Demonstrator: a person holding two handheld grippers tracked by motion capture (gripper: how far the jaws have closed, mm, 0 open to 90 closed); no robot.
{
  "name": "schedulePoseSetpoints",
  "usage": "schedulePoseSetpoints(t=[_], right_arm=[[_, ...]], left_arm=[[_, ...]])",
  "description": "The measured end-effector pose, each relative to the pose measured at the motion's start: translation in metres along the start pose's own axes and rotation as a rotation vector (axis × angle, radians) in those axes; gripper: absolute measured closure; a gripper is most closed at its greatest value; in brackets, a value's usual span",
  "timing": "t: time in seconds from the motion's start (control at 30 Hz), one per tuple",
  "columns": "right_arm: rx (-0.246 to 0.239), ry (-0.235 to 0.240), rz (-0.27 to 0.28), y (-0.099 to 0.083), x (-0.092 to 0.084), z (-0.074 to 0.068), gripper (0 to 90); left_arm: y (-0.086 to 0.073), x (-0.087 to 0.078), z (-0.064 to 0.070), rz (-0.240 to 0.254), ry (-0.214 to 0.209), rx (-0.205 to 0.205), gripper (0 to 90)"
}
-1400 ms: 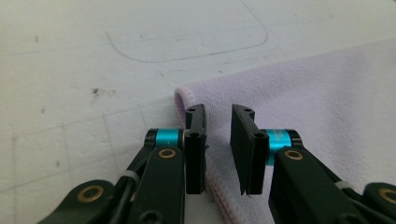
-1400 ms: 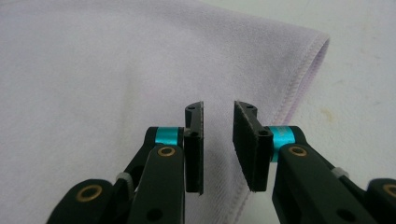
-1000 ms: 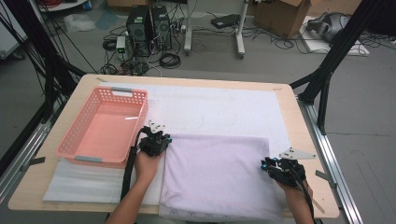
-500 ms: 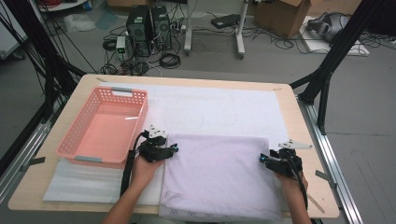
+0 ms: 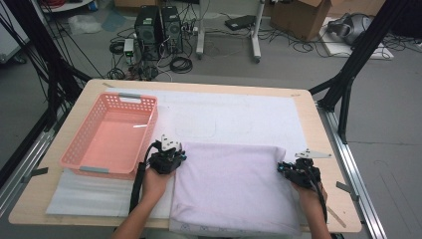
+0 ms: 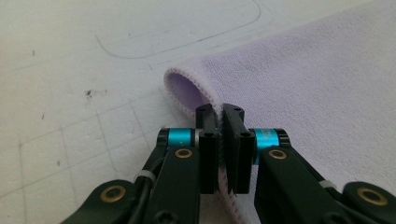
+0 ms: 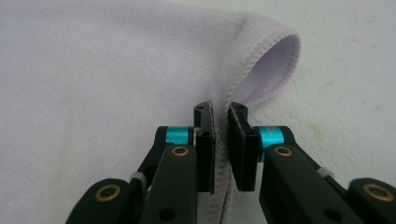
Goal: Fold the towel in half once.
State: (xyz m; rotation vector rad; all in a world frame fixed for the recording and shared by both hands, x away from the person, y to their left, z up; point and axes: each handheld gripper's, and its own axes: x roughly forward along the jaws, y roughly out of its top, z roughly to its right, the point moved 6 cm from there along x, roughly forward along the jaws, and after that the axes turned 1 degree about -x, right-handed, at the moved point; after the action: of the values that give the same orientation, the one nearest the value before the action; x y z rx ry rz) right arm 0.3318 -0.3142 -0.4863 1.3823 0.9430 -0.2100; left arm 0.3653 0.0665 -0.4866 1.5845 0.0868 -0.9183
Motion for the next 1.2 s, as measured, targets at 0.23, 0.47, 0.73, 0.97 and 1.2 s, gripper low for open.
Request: schedulePoseSetpoints(t=[0.23, 0.47, 0.73, 0.97, 1.2], right_arm=[[-0.005, 0.0, 0.005, 0.0, 0.0, 0.0, 82.1], [-0.015, -0.004, 0.04, 0.003, -0.003, 0.0, 84.8], [-0.002, -0.046, 0.134, 0.027, -0.007, 0.01, 85.0], [-0.014, -0.09, 0.163, 0.062, 0.003, 0.025, 84.8], [-0.006, -0.124, 0.14, 0.09, 0.027, 0.042, 84.8]], left_arm=[[0.0, -0.002, 0.002, 0.013, 0.02, 0.025, 86.0], [0.009, -0.006, 0.0, 0.075, -0.008, -0.052, 86.7], [0.046, -0.001, -0.011, 0.13, 0.005, -0.108, 86.7], [0.07, 0.022, -0.032, 0.147, 0.019, -0.186, 86.6], [0.08, 0.043, -0.047, 0.156, 0.049, -0.206, 86.5]])
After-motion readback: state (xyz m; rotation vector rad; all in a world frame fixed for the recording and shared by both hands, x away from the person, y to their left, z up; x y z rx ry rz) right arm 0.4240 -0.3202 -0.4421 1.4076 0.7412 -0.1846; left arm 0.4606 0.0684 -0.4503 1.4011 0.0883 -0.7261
